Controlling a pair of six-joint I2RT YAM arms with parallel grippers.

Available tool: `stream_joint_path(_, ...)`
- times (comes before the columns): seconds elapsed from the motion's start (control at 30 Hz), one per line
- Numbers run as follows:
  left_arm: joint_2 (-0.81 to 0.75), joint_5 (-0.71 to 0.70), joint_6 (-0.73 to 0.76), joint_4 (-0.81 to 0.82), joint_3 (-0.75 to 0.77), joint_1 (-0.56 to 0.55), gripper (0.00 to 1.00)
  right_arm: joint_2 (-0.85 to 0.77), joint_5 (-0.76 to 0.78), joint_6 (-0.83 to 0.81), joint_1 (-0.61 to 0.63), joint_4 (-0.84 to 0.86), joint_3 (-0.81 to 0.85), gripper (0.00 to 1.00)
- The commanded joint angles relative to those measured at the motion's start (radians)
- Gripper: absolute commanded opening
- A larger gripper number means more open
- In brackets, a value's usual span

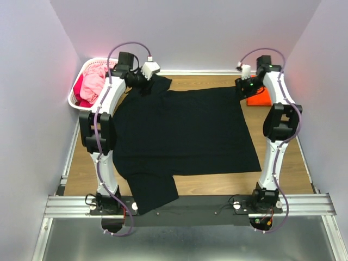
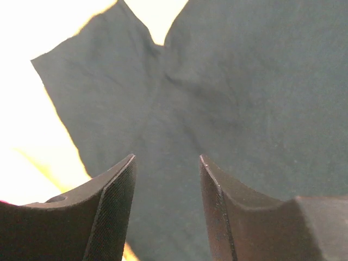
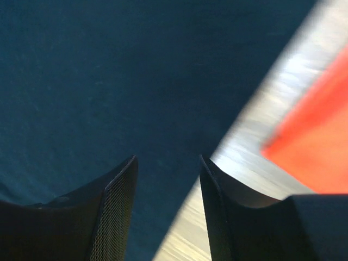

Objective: Fold and stack the t-shirts
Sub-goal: Fold the tshirt

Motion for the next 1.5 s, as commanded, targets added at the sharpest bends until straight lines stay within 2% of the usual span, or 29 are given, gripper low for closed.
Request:
stream_joint_path(0.0,0.057,-0.038,-0.059,0.021,-0.074,0.005,0.57,0.03,0.056,0.007,0.081,0.002,-0.079,0.56)
stream_joint_path(0.13,0.081,-0.136,-0.036,0.055,-0.179,0.005,0.57,0.043,0.12,-0.009,0.092,0.064,-0.185,0.53)
stream_joint_path(0.43,0.065,-0.182,0.004,0.095,-0.386,-0.008,0.52,0.022,0.217,-0.07,0.092,0.121,-0.399,0.49)
stream_joint_path(0.7,-0.063,-0.191,0.034,0.118,-0.694,-0.054,0.45,-0.094,0.283,-0.147,0.089,0.141,-0.66,0.47)
stream_joint_path(0.83,-0.152,-0.168,0.047,0.1,-0.796,-0.085,0.44,-0.183,0.28,-0.152,0.087,0.132,-0.708,0.47)
stream_joint_path(0.93,-0.195,-0.131,0.05,0.069,-0.728,-0.076,0.52,-0.22,0.233,-0.116,0.076,0.117,-0.635,0.57)
stream_joint_path(1.0,-0.178,-0.072,0.021,0.04,-0.577,-0.053,0.56,-0.202,0.181,-0.074,0.069,0.114,-0.566,0.64)
stream_joint_path(1.03,-0.161,-0.053,0.007,0.029,-0.514,-0.048,0.56,-0.184,0.168,-0.061,0.069,0.111,-0.474,0.64)
stream_joint_path(1.07,-0.12,-0.033,-0.005,0.02,-0.387,-0.045,0.57,-0.167,0.159,-0.049,0.069,0.108,-0.428,0.64)
stream_joint_path(1.23,0.031,-0.028,-0.131,0.045,-0.064,-0.024,0.6,0.04,0.139,0.048,0.069,0.111,-0.116,0.66)
stream_joint_path(1.27,0.087,-0.039,-0.148,0.043,0.027,-0.022,0.6,0.072,0.144,0.065,0.069,0.112,-0.008,0.66)
stream_joint_path(1.4,0.178,-0.076,-0.216,0.09,0.152,-0.004,0.62,0.218,0.171,0.126,0.069,0.118,0.193,0.66)
stream_joint_path(1.47,0.198,-0.088,-0.239,0.12,0.171,0.002,0.63,0.26,0.185,0.141,0.069,0.144,0.226,0.67)
